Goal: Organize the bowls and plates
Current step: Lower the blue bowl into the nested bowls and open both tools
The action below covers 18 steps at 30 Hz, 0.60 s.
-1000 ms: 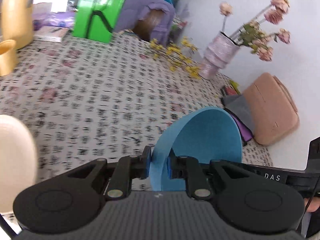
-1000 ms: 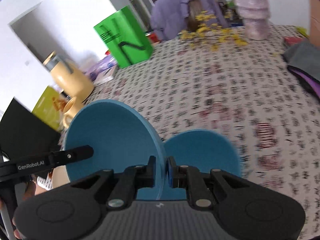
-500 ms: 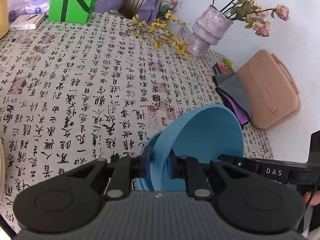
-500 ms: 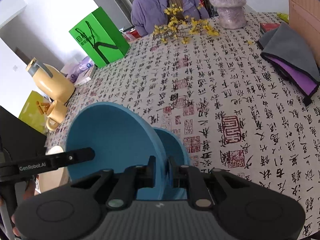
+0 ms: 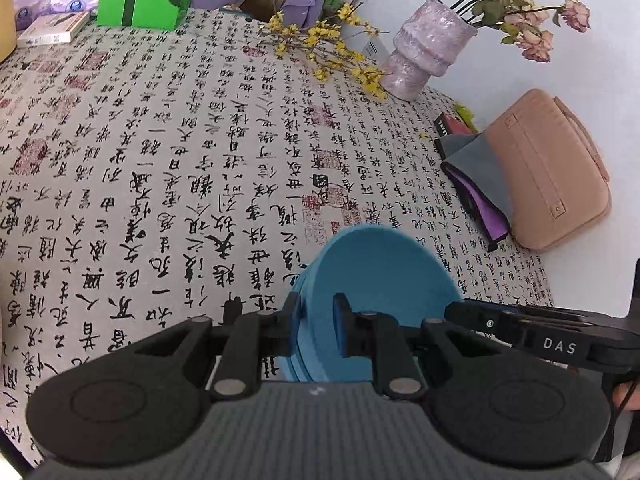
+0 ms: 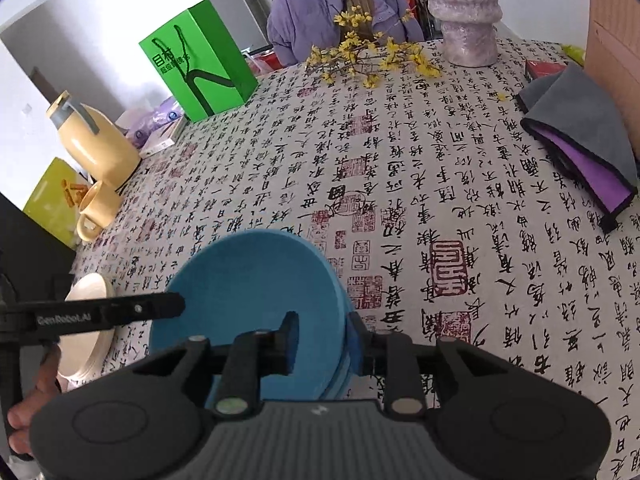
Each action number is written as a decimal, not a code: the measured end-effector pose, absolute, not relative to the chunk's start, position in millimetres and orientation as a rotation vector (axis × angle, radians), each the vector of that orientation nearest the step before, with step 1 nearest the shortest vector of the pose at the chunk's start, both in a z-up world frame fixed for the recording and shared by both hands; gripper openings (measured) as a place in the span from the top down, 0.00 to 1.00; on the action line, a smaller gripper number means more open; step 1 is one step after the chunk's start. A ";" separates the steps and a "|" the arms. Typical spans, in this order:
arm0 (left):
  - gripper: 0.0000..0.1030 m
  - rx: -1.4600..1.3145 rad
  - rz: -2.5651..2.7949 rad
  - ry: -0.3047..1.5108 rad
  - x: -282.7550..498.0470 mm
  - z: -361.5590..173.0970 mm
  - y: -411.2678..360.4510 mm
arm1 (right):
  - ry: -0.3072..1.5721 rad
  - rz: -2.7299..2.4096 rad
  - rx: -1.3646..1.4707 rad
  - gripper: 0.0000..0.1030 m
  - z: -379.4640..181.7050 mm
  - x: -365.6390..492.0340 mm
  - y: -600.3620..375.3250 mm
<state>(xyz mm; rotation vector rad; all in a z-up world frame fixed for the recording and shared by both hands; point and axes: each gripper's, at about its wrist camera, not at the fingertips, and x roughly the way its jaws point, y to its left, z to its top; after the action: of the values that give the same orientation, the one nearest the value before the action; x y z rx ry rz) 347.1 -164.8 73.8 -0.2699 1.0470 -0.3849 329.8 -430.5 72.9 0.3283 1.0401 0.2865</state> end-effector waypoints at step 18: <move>0.52 -0.083 -0.351 0.830 291.5 92.0 -169.3 | 0.896 0.318 0.294 0.47 89.6 289.6 -442.5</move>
<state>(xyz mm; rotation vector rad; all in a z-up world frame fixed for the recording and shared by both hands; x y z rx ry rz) 291.5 -169.3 92.0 -0.0833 0.8298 -0.3510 289.6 -442.5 89.6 0.2938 0.8957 0.3177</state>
